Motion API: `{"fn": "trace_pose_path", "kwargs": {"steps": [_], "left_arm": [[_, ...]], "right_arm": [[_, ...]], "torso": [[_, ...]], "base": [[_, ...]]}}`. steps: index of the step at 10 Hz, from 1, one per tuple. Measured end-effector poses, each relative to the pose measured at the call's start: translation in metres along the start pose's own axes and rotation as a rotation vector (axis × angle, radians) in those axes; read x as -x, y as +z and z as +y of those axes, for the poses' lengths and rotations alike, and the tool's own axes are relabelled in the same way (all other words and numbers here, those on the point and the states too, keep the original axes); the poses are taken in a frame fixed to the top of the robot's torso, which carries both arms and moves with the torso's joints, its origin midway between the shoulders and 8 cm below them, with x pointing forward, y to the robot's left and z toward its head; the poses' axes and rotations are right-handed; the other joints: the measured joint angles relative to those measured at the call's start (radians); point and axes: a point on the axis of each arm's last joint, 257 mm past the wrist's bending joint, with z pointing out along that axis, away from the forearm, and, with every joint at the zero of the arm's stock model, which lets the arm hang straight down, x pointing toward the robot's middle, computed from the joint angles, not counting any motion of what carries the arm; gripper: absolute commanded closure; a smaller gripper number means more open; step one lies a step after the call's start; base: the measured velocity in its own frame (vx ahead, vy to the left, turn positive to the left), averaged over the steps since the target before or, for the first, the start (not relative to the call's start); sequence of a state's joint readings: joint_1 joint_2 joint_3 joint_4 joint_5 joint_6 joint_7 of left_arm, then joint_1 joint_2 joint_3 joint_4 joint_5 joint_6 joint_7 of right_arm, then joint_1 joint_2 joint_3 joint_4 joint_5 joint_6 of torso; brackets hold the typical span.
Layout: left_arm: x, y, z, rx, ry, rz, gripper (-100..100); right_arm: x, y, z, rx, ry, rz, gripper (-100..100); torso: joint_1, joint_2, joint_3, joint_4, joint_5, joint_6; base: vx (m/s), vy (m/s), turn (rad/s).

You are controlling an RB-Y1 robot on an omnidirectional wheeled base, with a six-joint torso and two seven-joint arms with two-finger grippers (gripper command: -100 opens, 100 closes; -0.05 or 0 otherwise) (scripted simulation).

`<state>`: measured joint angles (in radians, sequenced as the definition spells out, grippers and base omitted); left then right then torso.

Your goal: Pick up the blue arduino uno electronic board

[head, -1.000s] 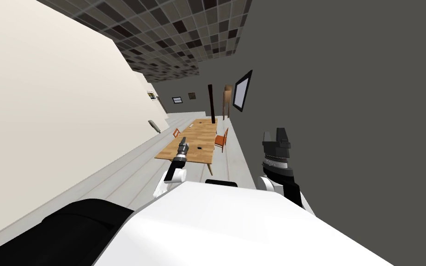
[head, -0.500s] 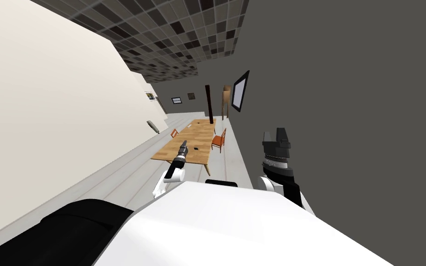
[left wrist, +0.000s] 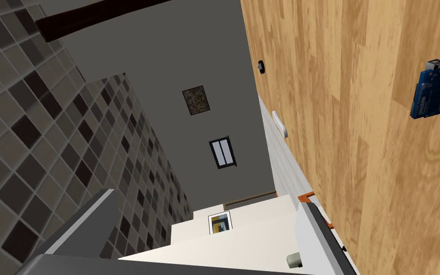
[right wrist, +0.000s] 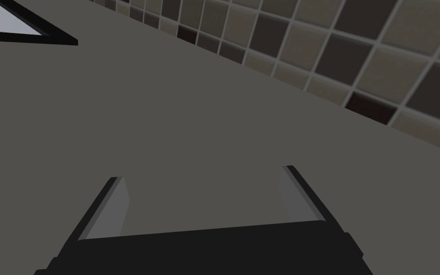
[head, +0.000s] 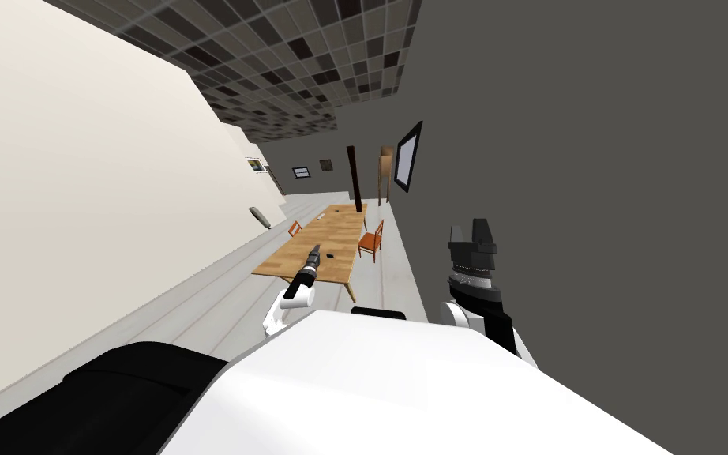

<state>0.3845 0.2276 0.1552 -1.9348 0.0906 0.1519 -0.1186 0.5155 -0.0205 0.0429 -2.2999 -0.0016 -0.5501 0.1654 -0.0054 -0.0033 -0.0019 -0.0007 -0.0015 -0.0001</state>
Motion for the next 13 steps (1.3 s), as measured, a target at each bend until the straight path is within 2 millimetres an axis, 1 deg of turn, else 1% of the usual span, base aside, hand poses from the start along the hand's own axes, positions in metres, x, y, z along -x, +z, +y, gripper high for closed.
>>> {"fn": "trace_pose_path", "kwargs": {"steps": [1,2,3,5,6,7,8,9,11,12,13], "left_arm": [[0.002,0.0,0.013,0.037,0.016,-0.002,-100],[0.005,-0.001,0.021,0.067,0.027,-0.002,-100],[0.01,0.004,0.034,0.107,0.042,-0.003,-100],[0.017,0.004,0.057,0.18,0.067,-0.004,-100],[0.018,0.004,0.069,0.216,0.076,-0.003,-100],[0.022,0.006,0.083,0.256,0.091,-0.003,-100],[0.024,0.005,0.092,0.288,0.1,-0.003,-100],[0.032,0.003,0.104,0.329,0.113,-0.004,-100],[0.035,0.006,0.126,0.4,0.132,-0.003,-100],[0.038,0.003,0.136,0.432,0.14,-0.001,-100],[0.044,0.001,0.149,0.473,0.15,-0.001,-100]], "right_arm": [[0.0,0.0,0.0,0.0,0.0,0.0,0],[0.0,0.0,0.0,0.0,0.0,0.0,0],[0.0,0.0,0.0,0.0,0.0,0.0,0],[0.0,0.0,0.0,0.0,0.0,0.0,0],[0.0,0.0,0.0,0.0,0.0,0.0,0],[0.0,0.0,0.0,0.0,0.0,0.0,0],[0.0,0.0,0.0,0.0,0.0,0.0,0],[0.0,0.0,0.0,0.0,0.0,0.0,0],[0.0,0.0,0.0,0.0,0.0,0.0,0],[0.0,0.0,0.0,0.0,0.0,0.0,0],[0.0,0.0,0.0,0.0,0.0,0.0,0]], "torso": [[-0.002,0.0,0.0,0.0,0.0,0.0],[-0.001,0.001,0.0,0.0,0.0,0.0],[-0.001,0.0,0.0,0.0,0.0,0.0],[0.001,-0.002,-0.001,0.0,0.0,0.0],[0.002,-0.001,-0.001,0.0,0.0,0.0],[0.001,-0.002,-0.001,0.0,0.0,0.0],[0.002,-0.001,-0.001,0.0,0.0,0.0],[0.003,-0.002,-0.001,0.0,0.0,0.0],[0.003,-0.004,-0.002,-0.001,0.001,0.0],[0.003,-0.003,-0.002,-0.001,0.001,0.0],[0.003,-0.004,-0.002,-0.001,0.001,0.0]], "base": [[0.04,-0.102,0.009],[0.049,-0.1,0.003],[0.058,-0.077,0.001],[0.072,-0.072,0.006],[0.071,-0.085,0.005],[0.069,-0.062,0.01],[0.083,-0.051,0.008],[0.078,-0.049,0.008],[0.1,-0.051,0.01],[0.111,-0.054,0.02],[0.093,-0.04,0.014]]}}
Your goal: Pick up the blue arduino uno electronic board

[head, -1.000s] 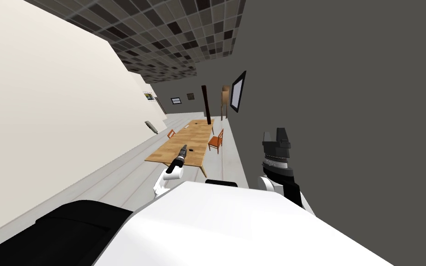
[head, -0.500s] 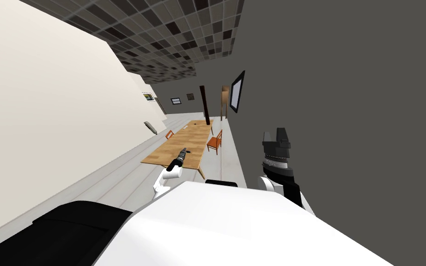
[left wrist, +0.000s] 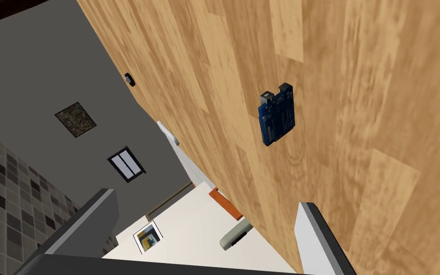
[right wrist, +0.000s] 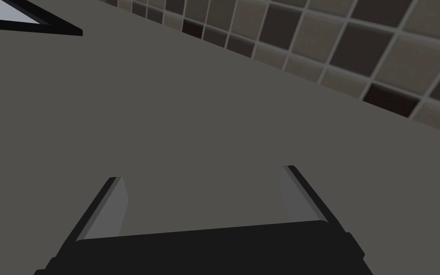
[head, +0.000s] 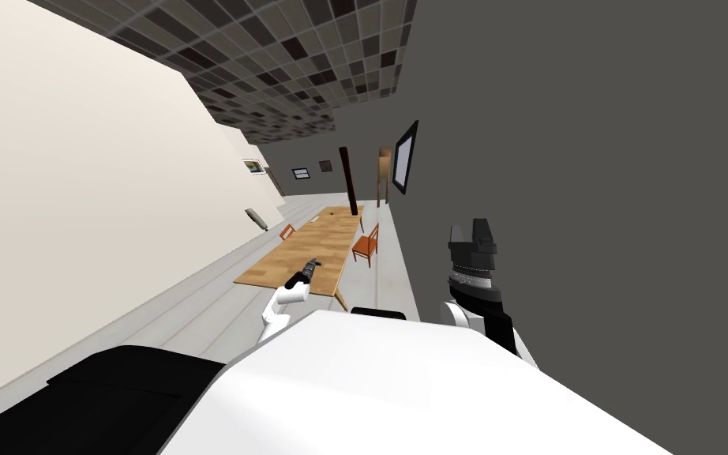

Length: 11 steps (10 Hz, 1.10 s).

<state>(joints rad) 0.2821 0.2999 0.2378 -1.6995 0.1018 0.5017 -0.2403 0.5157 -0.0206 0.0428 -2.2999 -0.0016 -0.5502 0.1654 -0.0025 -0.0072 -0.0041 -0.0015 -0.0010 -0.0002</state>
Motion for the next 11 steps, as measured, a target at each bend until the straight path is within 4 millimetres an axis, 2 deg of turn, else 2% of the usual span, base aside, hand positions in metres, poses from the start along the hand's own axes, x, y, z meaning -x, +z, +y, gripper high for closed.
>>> {"fn": "trace_pose_path", "kwargs": {"steps": [8,11], "left_arm": [[0.011,0.015,0.074,0.261,0.057,0.024,-100],[0.015,0.017,0.094,0.343,0.073,0.038,-100]], "right_arm": [[0.0,0.0,0.0,0.0,0.0,0.0,0],[0.0,0.0,0.0,0.0,0.0,0.0,0]], "torso": [[0.002,0.001,0.0,0.0,0.0,0.0],[0.002,0.001,0.0,0.0,0.0,0.0]], "base": [[0.097,-0.03,0.018],[0.103,-0.02,0.024]]}}
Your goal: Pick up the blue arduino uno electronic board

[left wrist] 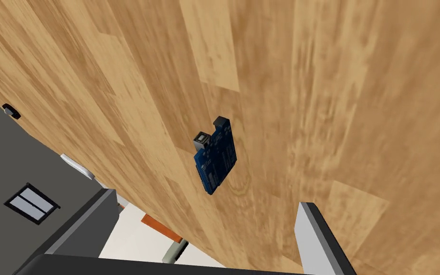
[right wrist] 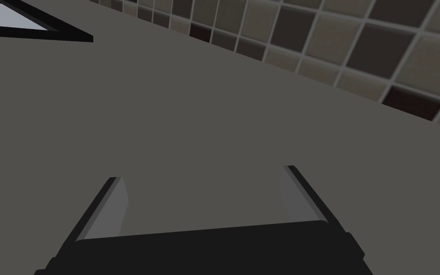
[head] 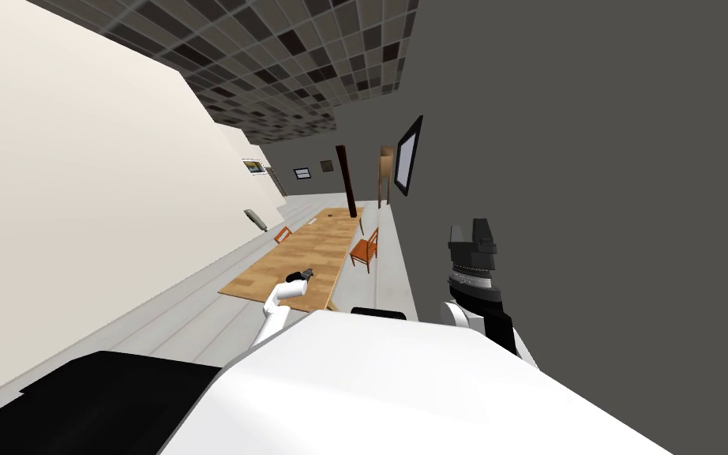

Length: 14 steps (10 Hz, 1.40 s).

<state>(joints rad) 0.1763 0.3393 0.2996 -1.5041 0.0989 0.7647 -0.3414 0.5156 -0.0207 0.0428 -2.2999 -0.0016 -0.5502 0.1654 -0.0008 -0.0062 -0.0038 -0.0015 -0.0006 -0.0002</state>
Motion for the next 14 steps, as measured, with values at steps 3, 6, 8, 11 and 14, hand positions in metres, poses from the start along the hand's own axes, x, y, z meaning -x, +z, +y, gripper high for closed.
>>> {"fn": "trace_pose_path", "kwargs": {"steps": [3,6,8,11,14], "left_arm": [[0.001,0.008,0.027,0.1,0.02,0.02,-100],[0.004,0.013,0.048,0.191,0.037,0.044,-100],[0.006,0.016,0.059,0.25,0.049,0.06,-100],[0.008,0.017,0.08,0.34,0.069,0.089,-100],[0.01,0.017,0.09,0.403,0.085,0.113,-100]], "right_arm": [[0.0,0.0,0.0,0.0,0.0,0.0,0],[0.0,0.0,0.0,0.0,0.0,0.0,0],[0.0,0.0,0.0,0.0,0.0,0.0,0],[0.0,0.0,0.0,0.0,0.0,0.0,0],[0.0,0.0,0.0,0.0,0.0,0.0,0]], "torso": [[0.0,-0.001,-0.001,0.0,0.0,0.0],[0.001,-0.001,0.0,0.0,0.0,0.0],[0.002,0.0,0.0,0.0,0.0,0.0],[0.003,-0.002,-0.001,0.0,0.001,0.0],[0.004,0.001,0.0,0.0,0.001,0.0]], "base": [[0.124,-0.018,0.035],[0.109,-0.018,0.037],[0.106,-0.001,0.06],[0.121,0.012,0.048],[0.073,0.017,0.039]]}}
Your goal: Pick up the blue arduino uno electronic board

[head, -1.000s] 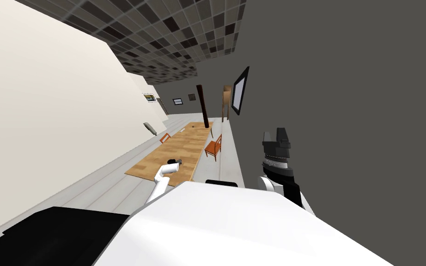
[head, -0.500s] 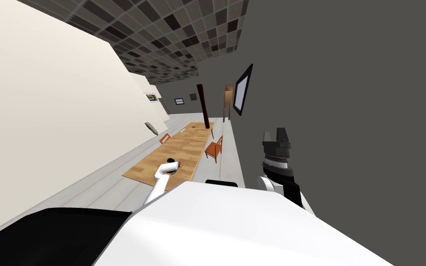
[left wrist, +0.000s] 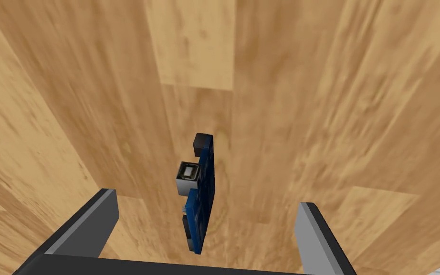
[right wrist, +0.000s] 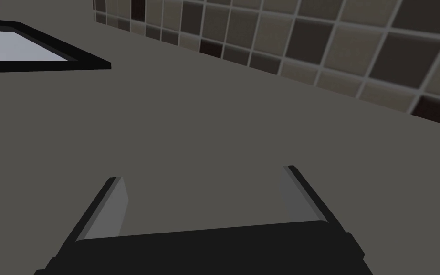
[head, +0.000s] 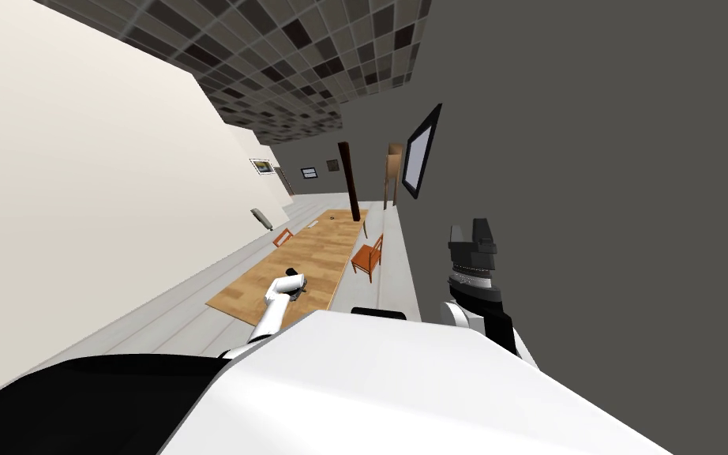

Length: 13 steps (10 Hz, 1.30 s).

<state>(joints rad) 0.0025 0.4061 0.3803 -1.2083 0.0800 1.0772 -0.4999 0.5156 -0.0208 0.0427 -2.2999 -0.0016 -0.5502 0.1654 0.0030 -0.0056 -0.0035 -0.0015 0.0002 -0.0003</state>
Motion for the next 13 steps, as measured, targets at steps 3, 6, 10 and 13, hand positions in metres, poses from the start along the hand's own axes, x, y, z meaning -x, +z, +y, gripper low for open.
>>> {"fn": "trace_pose_path", "kwargs": {"steps": [3,6,10,13], "left_arm": [[-0.003,0.004,0.002,0.006,0.002,0.002,-100],[-0.012,0.014,0.006,0.004,-0.001,0.0,-100],[-0.012,0.015,0.008,0.007,0.002,-0.001,100],[-0.012,0.015,0.009,0.009,0.002,0.0,100]], "right_arm": [[0.0,0.0,0.0,0.0,0.0,0.0,0],[0.0,0.0,0.0,0.0,0.0,0.0,0],[0.0,0.0,0.0,0.0,0.0,0.0,0],[0.0,0.0,0.0,0.0,0.0,0.0,0]], "torso": [[0.0,0.005,0.003,0.001,0.0,0.0],[0.001,0.006,0.003,0.001,0.0,0.0],[-0.001,0.007,0.004,0.002,0.001,0.0],[0.0,0.007,0.005,0.003,0.001,0.0]], "base": [[0.016,0.021,-0.005],[0.014,0.036,-0.005],[0.0,0.0,0.0],[-0.005,-0.009,0.003]]}}
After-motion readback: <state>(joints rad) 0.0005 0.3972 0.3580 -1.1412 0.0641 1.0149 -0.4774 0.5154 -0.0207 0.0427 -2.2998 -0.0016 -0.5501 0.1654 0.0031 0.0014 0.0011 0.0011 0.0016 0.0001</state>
